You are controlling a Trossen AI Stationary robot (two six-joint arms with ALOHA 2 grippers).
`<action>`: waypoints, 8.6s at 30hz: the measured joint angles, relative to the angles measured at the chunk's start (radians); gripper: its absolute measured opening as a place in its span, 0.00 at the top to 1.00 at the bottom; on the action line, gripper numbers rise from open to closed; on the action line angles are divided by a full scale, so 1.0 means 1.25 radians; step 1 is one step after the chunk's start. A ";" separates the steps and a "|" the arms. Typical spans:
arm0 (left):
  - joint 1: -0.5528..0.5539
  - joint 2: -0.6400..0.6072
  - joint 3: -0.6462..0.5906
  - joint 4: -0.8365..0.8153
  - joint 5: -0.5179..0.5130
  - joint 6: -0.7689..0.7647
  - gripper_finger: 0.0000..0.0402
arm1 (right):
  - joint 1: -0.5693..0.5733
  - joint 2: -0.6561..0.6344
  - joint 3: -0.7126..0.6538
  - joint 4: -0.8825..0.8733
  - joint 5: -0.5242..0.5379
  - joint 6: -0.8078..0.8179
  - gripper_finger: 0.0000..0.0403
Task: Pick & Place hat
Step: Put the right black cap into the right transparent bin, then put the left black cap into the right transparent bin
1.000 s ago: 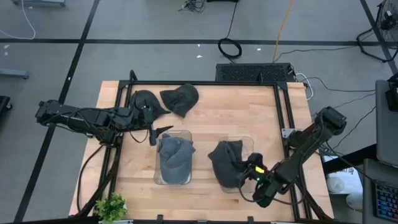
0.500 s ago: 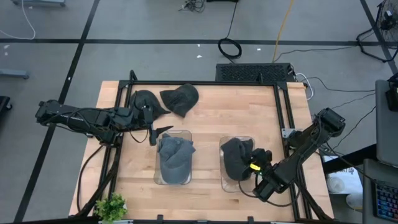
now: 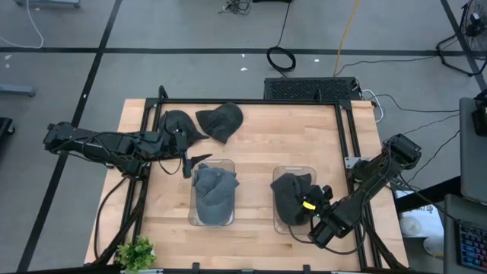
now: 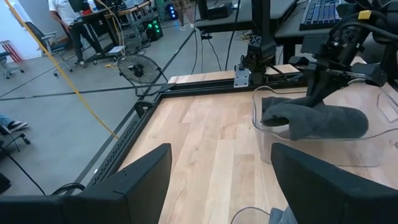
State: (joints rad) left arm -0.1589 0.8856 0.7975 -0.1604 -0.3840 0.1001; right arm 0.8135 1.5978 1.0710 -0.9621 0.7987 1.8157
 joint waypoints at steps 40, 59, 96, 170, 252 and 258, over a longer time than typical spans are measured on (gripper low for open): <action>0.000 0.000 0.000 0.000 0.000 0.000 0.30 | -0.130 -0.178 0.031 0.532 -0.142 -1.131 0.99; 0.000 0.000 0.000 0.000 0.000 0.000 0.30 | -0.198 0.041 0.225 -0.039 -0.452 -1.031 1.00; 0.000 0.000 0.000 0.000 0.000 0.000 0.30 | -0.217 0.034 0.225 -0.018 -0.406 -0.937 1.00; 0.000 0.000 -0.001 0.000 0.000 0.000 0.29 | -0.451 -0.182 -0.042 0.715 -0.164 -1.362 1.00; 0.753 0.466 0.129 -0.790 0.147 -0.340 0.31 | -0.953 -0.238 -0.307 1.124 -0.727 -1.526 0.51; 0.775 0.498 0.129 -0.777 0.161 -0.314 0.33 | -0.953 -0.238 -0.307 1.102 -0.727 -1.526 0.51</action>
State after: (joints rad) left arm 0.8099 1.5081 0.9592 -1.1320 -0.1833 -0.2921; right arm -0.3779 1.2999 0.6868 0.4157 -0.1101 -0.0914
